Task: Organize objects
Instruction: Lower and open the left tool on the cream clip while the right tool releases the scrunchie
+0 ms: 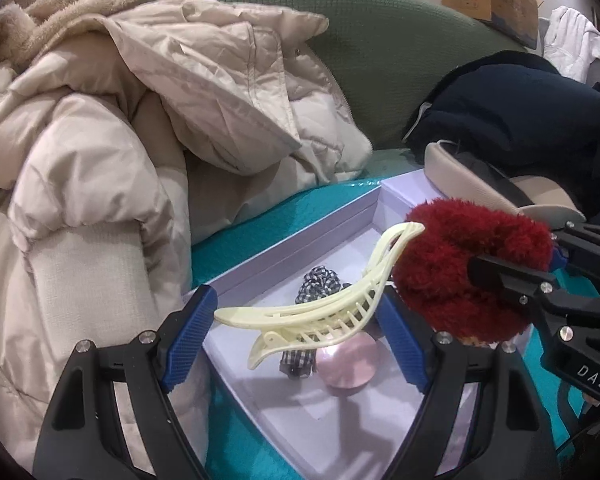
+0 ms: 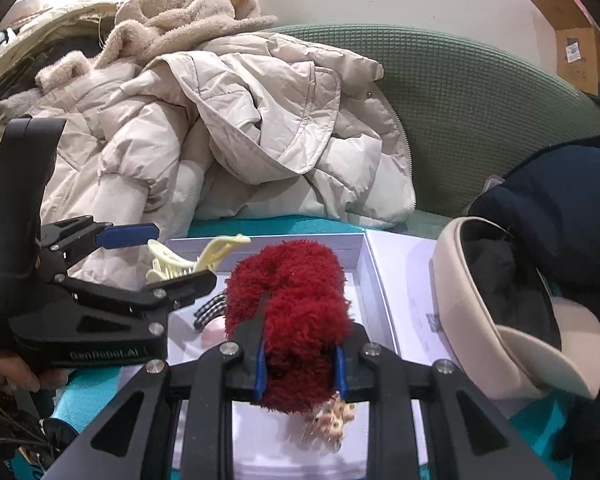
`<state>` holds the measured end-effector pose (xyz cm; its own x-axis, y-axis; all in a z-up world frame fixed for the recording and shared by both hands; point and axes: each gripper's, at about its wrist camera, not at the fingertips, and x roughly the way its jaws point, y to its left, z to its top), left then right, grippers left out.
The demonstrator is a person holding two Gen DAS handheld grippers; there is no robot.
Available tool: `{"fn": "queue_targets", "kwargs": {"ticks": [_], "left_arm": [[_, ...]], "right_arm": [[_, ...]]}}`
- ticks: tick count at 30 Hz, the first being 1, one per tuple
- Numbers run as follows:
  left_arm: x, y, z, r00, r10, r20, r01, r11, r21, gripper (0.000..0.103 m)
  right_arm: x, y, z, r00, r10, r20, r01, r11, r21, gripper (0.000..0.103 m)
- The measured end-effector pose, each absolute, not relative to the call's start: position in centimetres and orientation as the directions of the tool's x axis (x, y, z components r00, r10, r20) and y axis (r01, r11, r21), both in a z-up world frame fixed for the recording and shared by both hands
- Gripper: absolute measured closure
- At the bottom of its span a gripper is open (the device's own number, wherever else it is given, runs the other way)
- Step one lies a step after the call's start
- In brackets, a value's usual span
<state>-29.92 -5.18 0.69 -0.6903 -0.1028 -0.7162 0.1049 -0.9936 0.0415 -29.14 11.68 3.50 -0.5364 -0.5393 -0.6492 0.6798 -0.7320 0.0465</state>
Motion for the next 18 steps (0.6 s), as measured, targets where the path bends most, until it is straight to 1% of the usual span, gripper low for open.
{"fn": "queue_targets", "kwargs": {"ticks": [5, 11, 16, 18], "left_arm": [[-30.7, -4.7, -1.9, -0.661, -0.097, -0.744, 0.122, -0.992, 0.022, 0.022], [-30.8, -4.1, -3.9, -0.63, -0.103, -0.77, 0.129, -0.991, 0.027, 0.022], [-30.9, -3.8, -4.6, -0.614, -0.109, -0.782, 0.129, -0.991, 0.036, 0.022], [-31.0, -3.7, -4.7, -0.607, -0.117, -0.786, 0.133, -0.99, 0.045, 0.022]], "right_arm": [[-29.9, 10.9, 1.8, -0.525, -0.523, -0.672, 0.685, -0.728, 0.031, 0.078], [-30.5, 10.6, -0.2, -0.508, -0.505, -0.698, 0.678, -0.734, 0.038, 0.077], [-30.4, 10.7, -0.5, -0.518, -0.492, -0.699, 0.674, -0.739, 0.021, 0.074], [-30.4, 10.7, -0.6, -0.519, -0.49, -0.701, 0.669, -0.743, 0.024, 0.071]]}}
